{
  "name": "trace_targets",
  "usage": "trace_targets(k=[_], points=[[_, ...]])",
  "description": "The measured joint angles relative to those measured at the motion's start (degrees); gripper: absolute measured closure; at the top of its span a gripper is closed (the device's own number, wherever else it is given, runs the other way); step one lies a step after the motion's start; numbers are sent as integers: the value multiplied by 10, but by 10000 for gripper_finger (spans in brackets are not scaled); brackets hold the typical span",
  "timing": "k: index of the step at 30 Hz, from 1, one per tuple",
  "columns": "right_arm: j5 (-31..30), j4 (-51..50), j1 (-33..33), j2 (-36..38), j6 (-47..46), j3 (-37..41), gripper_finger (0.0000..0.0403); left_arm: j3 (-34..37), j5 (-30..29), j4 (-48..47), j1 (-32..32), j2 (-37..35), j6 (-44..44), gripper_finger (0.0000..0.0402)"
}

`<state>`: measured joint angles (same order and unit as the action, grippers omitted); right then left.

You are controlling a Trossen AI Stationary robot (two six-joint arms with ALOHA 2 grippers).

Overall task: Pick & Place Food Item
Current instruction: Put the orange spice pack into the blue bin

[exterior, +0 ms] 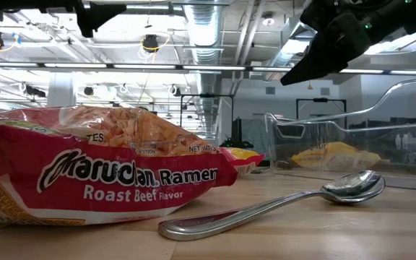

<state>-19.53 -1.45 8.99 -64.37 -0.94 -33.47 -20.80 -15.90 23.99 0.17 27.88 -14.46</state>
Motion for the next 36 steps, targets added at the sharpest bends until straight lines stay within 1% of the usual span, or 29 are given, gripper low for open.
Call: trace_targets(k=[2,6,21,24,27,31,36], points=[[0,0,4,0,-3,0,393,0,0,-1,4,0,0,9],[1,-4,14,0,-5,0,393,0,2,-7,9,4,-28,9],[2,-4,19,0,-5,0,393,0,2,-3,9,19,-44,9],[1,-4,19,0,-5,0,393,0,-7,1,9,20,-45,11],[1,-4,19,0,-3,0,393,0,-31,-12,9,31,-43,27],[1,-4,19,0,-1,0,393,0,-79,-51,9,62,-41,67],[1,-5,19,0,-1,0,393,0,-91,-67,9,112,-43,120]])
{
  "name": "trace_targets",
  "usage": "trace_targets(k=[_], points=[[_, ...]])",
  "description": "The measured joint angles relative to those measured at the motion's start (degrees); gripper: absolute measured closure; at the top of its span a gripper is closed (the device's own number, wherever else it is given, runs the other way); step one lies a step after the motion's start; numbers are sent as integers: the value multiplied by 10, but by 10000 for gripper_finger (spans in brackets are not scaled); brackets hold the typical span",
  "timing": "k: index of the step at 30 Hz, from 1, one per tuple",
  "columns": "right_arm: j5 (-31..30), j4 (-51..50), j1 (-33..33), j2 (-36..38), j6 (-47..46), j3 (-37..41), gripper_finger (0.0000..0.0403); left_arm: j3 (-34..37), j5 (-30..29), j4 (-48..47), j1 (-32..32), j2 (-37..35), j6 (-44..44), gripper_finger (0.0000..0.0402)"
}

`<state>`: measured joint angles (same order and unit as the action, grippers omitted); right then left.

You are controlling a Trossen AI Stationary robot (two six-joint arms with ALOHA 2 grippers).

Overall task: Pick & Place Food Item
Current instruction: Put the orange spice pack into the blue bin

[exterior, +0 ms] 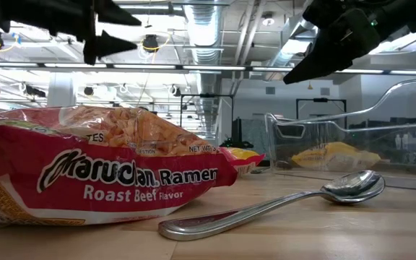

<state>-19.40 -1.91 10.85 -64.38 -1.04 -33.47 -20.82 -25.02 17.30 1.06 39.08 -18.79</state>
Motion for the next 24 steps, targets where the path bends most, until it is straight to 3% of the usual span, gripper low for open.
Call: trace_targets(k=[4,10,24], points=[[0,0,0,0,0,0,393,-3,0,-34,0,41,-16,158],[0,-5,0,0,2,0,393,-25,12,-169,0,99,-95,213],[0,-8,0,0,2,0,393,-46,193,-385,0,138,-338,313]])
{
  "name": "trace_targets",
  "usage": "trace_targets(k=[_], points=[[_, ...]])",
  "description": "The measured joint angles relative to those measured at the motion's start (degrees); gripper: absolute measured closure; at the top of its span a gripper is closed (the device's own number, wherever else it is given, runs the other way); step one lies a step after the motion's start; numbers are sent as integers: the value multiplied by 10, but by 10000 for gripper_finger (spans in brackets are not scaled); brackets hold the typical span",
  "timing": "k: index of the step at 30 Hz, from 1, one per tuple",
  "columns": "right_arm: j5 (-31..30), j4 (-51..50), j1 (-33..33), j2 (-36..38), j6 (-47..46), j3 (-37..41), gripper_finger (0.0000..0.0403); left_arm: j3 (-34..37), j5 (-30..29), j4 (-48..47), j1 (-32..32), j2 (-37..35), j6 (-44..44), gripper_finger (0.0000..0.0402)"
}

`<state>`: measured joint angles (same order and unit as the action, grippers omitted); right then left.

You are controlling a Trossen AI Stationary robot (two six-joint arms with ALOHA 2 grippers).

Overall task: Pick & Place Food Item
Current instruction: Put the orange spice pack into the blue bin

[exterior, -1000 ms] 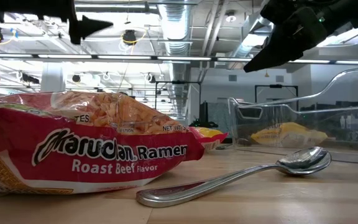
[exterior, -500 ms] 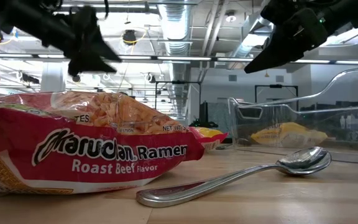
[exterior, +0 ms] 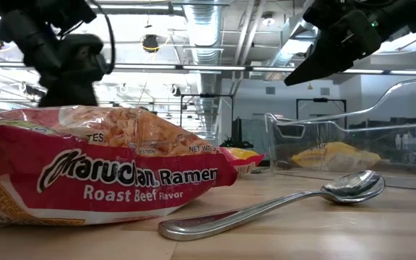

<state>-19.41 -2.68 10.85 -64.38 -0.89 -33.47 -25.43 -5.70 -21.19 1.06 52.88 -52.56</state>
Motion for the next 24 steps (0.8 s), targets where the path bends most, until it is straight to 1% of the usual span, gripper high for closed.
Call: trace_targets(k=[6,9,11,16,24], points=[[0,0,0,0,0,0,393,0,104,-100,0,0,-81,348],[0,0,0,0,0,0,393,0,149,-123,0,0,-97,366],[0,0,0,0,0,0,393,0,169,-125,0,0,-99,377],[0,0,0,0,0,0,393,0,177,-138,0,0,-99,399],[0,-2,0,0,-2,0,393,0,176,-250,0,0,-107,401]])
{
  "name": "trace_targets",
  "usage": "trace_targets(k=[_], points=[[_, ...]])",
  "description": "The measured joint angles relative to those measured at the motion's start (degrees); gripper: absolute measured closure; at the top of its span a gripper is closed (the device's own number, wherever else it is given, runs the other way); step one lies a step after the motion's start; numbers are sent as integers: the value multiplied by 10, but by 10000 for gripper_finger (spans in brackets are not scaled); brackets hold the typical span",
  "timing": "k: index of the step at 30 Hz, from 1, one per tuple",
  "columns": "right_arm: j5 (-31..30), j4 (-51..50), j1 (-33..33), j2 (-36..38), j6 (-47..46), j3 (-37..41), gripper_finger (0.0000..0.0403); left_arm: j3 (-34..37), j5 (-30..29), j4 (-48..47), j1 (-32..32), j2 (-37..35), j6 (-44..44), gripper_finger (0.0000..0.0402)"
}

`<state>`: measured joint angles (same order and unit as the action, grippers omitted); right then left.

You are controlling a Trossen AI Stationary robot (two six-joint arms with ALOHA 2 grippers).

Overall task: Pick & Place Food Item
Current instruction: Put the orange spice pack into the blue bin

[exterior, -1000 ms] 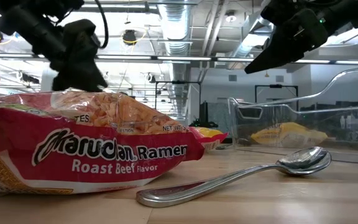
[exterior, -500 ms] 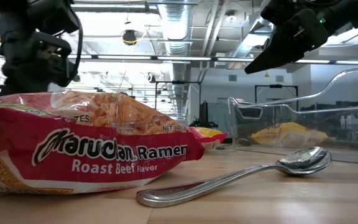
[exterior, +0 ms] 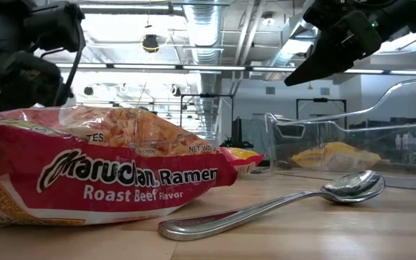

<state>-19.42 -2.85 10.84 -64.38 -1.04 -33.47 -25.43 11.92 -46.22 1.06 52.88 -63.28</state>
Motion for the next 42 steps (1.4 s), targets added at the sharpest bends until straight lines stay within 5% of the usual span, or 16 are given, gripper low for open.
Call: trace_targets(k=[13,34,42], points=[[0,-2,0,0,0,0,393,20,-29,-19,16,0,-2,401],[0,-2,-1,0,2,0,393,28,-56,169,57,104,33,401],[0,-2,-1,0,2,0,393,28,-122,209,57,107,35,401]])
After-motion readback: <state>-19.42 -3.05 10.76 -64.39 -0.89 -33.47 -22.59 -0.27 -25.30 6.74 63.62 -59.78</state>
